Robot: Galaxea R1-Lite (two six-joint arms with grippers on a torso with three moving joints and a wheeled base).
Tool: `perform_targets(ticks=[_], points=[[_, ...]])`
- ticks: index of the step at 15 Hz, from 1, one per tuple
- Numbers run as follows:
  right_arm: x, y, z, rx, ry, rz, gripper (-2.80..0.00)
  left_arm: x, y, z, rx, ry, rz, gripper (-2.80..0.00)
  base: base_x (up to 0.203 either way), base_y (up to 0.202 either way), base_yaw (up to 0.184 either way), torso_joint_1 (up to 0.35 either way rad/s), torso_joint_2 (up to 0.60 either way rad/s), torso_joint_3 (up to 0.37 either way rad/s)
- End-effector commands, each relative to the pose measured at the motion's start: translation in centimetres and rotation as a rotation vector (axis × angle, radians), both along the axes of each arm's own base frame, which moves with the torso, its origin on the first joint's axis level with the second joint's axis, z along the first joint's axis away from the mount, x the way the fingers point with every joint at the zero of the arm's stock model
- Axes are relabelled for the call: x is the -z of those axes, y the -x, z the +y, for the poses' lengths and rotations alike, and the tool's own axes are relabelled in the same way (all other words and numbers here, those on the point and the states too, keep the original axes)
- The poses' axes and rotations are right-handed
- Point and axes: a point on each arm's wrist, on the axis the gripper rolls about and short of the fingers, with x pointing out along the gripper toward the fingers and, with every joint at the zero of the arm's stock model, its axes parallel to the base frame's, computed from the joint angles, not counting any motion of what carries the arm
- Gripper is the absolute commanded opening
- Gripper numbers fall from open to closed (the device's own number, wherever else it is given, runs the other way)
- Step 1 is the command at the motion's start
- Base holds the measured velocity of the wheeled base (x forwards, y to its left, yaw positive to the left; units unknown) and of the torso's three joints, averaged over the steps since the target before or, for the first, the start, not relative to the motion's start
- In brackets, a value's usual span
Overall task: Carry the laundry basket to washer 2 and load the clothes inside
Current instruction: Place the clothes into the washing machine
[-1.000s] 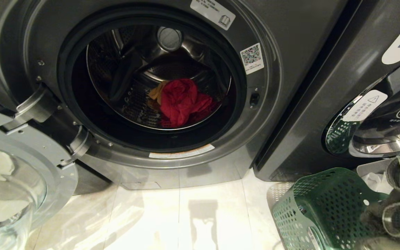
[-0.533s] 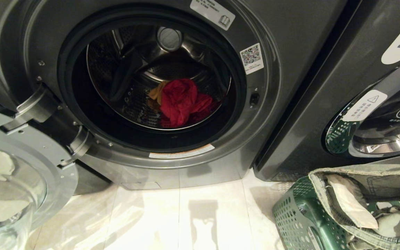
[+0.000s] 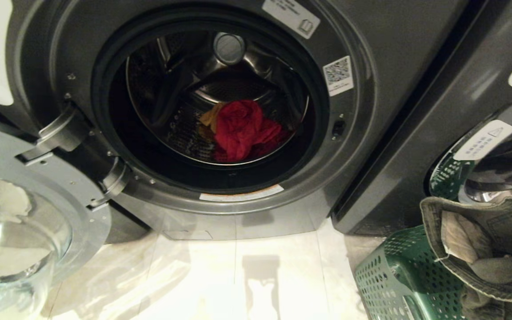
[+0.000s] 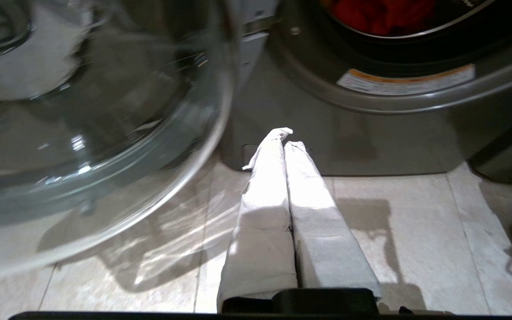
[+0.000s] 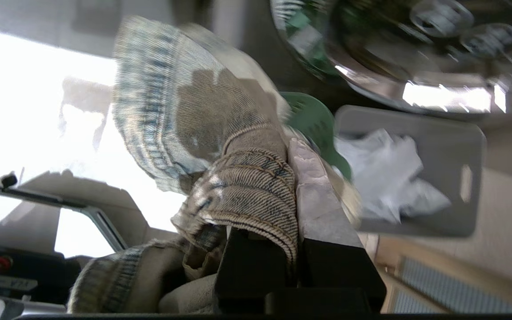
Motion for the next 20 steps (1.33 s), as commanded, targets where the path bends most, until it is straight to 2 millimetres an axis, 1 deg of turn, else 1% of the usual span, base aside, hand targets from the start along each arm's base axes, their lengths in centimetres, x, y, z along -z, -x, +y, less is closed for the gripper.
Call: perform_targets(ticks=[1,9,11,13,15,16,18,20], points=[[0.4,-0.2,0.0,-0.009,0.002,0.022,-2.8,1.1,-0.3,0.0,0.0,0.001,0.039,-2.8,-0.003,-0.008,0.167,0.005,0.01,0.005],[0.8,0.6,0.0,0.0,0.002,0.007,-2.8,1.1,-0.3,0.0,0.0,0.001,0.039,-2.8,-0.001,-0.008,0.177,0.003,0.0,0.001],[1.2,0.9,0.0,0.0,0.002,0.01,-2.8,1.1,-0.3,0.0,0.0,0.001,0.041,-2.8,0.002,-0.011,0.181,0.001,0.0,0.004],[2.1,0.8,0.0,0.0,0.001,0.033,-2.8,1.1,-0.3,0.0,-0.001,0.001,0.041,-2.8,0.002,-0.01,0.177,0.006,0.0,0.001],[3.1,0.0,0.0,-0.001,0.0,0.041,-2.8,1.1,-0.3,0.0,-0.001,0.001,0.039,-2.8,-0.001,-0.009,0.139,0.004,0.0,0.003],[3.9,-0.8,0.0,0.002,-0.001,0.034,-2.8,1.1,-0.3,0.0,0.0,0.001,0.039,-2.8,0.0,-0.001,0.06,0.008,0.0,0.0],[5.7,-2.7,-0.1,0.005,-0.001,0.009,-2.8,1.1,-0.3,0.0,0.0,0.001,0.039,-2.8,0.0,0.0,0.0,0.0,0.0,0.0],[7.5,-5.0,-0.3,0.02,0.003,-0.032,-2.8,1.1,-0.3,0.0,-0.002,0.001,0.039,-2.8,0.0,0.0,0.0,0.0,0.0,0.0]])
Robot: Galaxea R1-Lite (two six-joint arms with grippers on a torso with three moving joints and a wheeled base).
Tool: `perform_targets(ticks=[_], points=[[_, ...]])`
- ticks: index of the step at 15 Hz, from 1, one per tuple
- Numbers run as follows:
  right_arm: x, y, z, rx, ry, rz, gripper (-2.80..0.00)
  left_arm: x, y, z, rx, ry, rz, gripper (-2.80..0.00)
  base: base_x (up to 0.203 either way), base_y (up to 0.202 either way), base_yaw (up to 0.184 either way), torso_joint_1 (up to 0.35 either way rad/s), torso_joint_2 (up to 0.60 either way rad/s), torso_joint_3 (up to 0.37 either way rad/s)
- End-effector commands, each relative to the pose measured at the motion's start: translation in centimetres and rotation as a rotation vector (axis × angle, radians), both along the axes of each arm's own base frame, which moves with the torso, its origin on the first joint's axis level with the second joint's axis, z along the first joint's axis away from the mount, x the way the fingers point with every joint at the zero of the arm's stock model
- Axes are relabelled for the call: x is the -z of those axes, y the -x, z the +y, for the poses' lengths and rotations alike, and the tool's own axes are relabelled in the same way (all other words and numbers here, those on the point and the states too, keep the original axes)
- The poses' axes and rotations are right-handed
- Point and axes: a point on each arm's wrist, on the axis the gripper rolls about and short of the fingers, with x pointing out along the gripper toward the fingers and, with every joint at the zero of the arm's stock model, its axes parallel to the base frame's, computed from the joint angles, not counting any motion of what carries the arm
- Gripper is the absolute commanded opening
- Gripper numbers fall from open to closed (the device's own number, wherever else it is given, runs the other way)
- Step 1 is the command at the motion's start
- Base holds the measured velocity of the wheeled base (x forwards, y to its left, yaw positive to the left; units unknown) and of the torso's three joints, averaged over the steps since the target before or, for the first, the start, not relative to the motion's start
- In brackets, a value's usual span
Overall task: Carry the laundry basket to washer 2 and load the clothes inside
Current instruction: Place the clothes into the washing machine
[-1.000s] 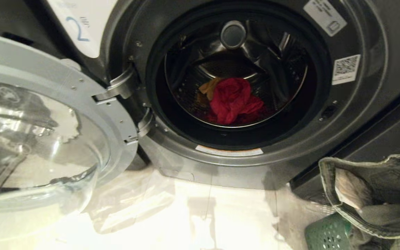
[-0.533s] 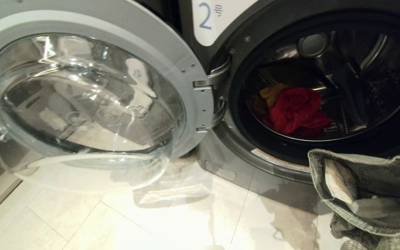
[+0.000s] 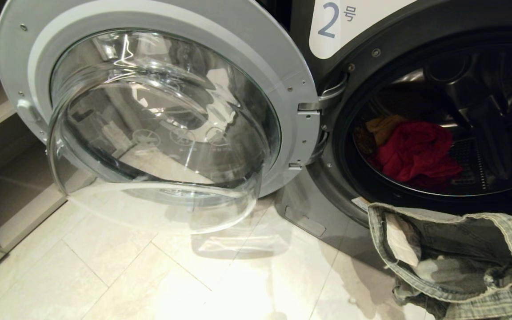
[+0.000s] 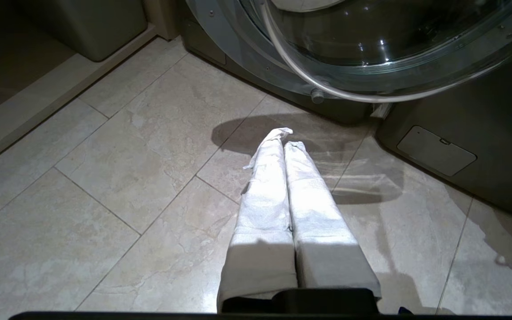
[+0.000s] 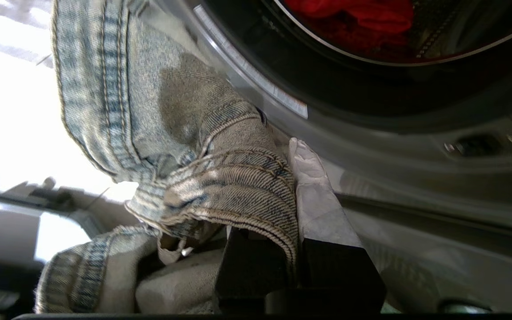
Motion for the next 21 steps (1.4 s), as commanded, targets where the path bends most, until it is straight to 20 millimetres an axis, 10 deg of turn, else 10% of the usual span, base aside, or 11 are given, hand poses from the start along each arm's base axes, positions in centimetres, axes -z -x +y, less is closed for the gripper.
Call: perform_targets(ticks=[1,21], points=[[2.3,-3.1,-0.2,0.027,0.009,-0.032,-2.8,1.1,-0.3,0.0,-0.001,0.001,0.039,-2.8,0.0,0.0,0.0,0.0,0.0,0.0],[4.2,-19.4,-0.4,0.07,0.016,-0.137,-2.8,1.1,-0.3,0.0,0.0,0.001,0.039,-2.8,0.0,0.0,0.0,0.0,0.0,0.0]])
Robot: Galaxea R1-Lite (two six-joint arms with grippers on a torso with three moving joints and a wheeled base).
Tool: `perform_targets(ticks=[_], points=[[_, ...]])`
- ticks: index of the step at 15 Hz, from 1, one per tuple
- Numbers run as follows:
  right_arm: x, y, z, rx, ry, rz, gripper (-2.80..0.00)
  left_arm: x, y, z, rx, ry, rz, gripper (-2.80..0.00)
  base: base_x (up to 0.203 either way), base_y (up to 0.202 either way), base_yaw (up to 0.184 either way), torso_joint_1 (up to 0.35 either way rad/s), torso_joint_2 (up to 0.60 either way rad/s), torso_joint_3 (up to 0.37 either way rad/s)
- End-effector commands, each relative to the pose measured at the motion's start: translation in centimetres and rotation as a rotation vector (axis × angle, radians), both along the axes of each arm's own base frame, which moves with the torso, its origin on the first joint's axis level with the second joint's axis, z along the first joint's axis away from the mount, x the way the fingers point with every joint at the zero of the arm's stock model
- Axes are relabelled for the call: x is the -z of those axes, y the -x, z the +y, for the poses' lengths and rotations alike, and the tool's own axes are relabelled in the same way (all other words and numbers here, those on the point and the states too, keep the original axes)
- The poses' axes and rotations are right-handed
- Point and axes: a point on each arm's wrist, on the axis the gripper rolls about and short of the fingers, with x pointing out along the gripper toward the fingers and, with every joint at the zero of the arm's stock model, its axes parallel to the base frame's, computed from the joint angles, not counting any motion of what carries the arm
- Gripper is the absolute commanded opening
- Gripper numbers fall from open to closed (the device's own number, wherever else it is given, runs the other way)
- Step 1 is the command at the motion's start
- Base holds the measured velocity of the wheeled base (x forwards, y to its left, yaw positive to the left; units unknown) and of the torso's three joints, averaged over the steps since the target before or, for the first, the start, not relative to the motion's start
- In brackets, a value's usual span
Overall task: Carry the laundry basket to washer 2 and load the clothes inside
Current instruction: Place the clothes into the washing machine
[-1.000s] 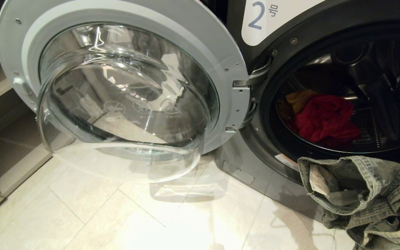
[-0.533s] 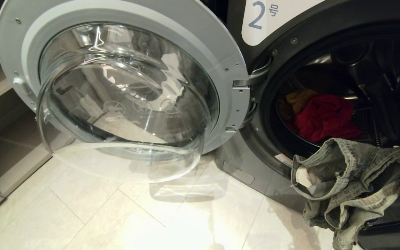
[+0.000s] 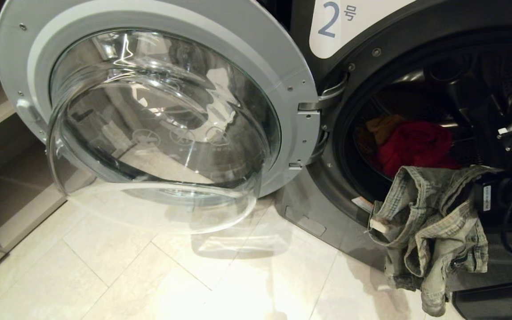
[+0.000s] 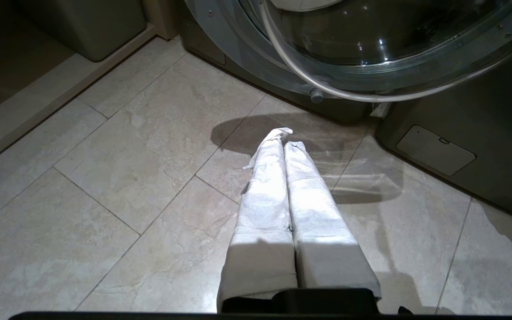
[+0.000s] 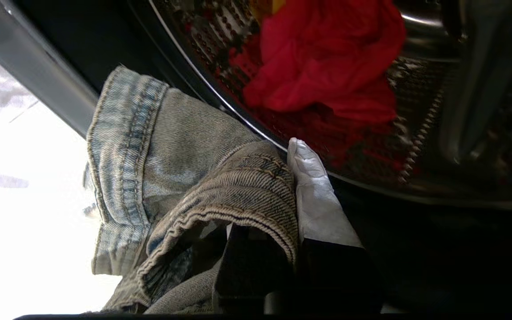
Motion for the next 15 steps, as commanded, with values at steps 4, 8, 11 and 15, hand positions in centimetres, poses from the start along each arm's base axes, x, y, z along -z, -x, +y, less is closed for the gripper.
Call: perform_targets(ticks=[4,8,11,15], points=[[1.7,-4.2,0.7,0.042,0.013,-0.034,-2.8,1.1,-0.3,0.0,0.0,0.001,0.039,-2.8,0.0,0.0,0.0,0.0,0.0,0.0],[4.0,-8.0,1.2,0.166,0.027,-0.076,-2.8,1.1,-0.3,0.0,-0.001,0.001,0.039,-2.8,0.0,0.0,0.0,0.0,0.0,0.0],[3.8,-13.0,1.8,0.314,0.012,-0.173,-2.8,1.1,-0.3,0.0,0.0,0.001,0.039,-2.8,0.0,0.0,0.0,0.0,0.0,0.0],[1.2,-18.8,2.4,0.407,-0.035,-0.346,-2.8,1.1,-0.3,0.0,0.0,0.001,0.039,-2.8,0.0,0.0,0.0,0.0,0.0,0.0]])
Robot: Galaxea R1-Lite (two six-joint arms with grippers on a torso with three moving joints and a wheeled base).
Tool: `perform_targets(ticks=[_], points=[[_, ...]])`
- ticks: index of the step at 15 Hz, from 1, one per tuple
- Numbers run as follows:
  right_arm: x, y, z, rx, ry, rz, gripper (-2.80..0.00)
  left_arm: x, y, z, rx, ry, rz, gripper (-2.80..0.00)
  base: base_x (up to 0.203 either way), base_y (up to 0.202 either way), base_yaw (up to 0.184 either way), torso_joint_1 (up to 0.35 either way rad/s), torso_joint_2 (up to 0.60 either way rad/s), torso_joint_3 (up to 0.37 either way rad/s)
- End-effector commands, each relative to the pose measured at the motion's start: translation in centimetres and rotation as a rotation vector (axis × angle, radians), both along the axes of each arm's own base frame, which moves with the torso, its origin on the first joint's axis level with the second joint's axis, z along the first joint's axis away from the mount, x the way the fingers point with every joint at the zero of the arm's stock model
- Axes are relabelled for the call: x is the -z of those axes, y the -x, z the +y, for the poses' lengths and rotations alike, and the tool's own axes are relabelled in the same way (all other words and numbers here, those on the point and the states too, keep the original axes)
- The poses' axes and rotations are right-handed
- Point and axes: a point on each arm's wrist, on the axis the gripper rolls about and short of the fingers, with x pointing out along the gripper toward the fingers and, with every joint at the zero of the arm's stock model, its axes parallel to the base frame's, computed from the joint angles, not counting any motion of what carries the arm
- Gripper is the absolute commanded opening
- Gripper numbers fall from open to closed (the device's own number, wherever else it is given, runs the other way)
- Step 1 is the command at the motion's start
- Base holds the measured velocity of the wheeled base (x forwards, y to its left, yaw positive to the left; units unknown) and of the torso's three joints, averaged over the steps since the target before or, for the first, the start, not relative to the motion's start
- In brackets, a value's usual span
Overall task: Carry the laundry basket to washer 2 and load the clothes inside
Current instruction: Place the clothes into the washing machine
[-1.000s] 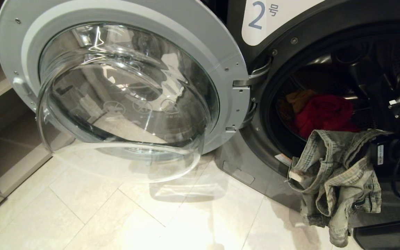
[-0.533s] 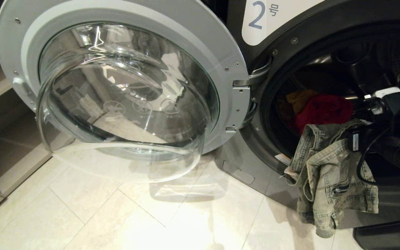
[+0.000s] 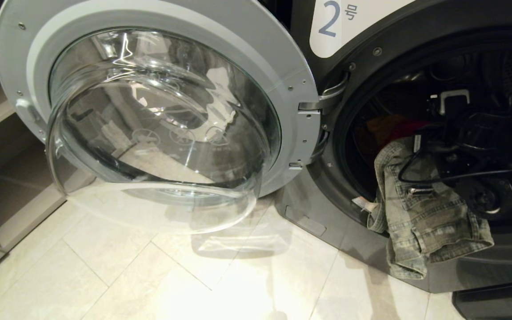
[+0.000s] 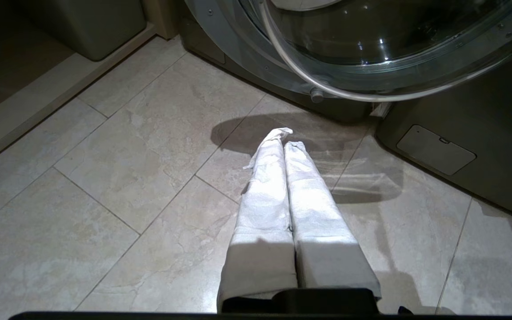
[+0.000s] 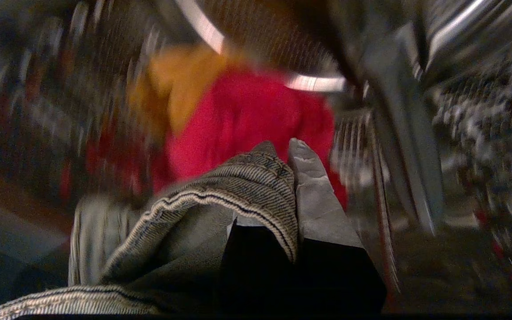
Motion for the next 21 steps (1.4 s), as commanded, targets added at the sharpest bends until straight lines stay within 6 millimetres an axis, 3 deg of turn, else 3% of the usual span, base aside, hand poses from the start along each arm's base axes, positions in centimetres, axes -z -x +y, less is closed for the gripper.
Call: perform_targets(ticks=[1,4,8,14,21], points=[[0.6,-4.3,0.4,0.017,-0.004,-0.051,-2.8,1.1,-0.3,0.0,-0.001,0.001,0.04,-2.8,0.0,0.0,0.0,0.0,0.0,0.0],[-0.2,-7.2,0.5,0.075,-0.02,-0.134,-2.8,1.1,-0.3,0.0,0.0,0.001,0.041,-2.8,0.0,0.0,0.0,0.0,0.0,0.0],[-2.7,-9.2,-0.4,0.192,-0.008,-0.233,-2.8,1.1,-0.3,0.0,-0.001,0.001,0.039,-2.8,0.0,0.0,0.0,0.0,0.0,0.0],[-6.0,-9.6,-3.9,0.3,0.059,-0.329,-2.8,1.1,-0.3,0.0,0.0,0.001,0.041,-2.8,0.0,0.0,0.0,0.0,0.0,0.0],[-7.6,-8.7,-4.0,0.309,0.075,-0.389,-2.8,1.1,-0.3,0.0,-0.002,0.001,0.041,-2.8,0.0,0.0,0.0,0.0,0.0,0.0]])
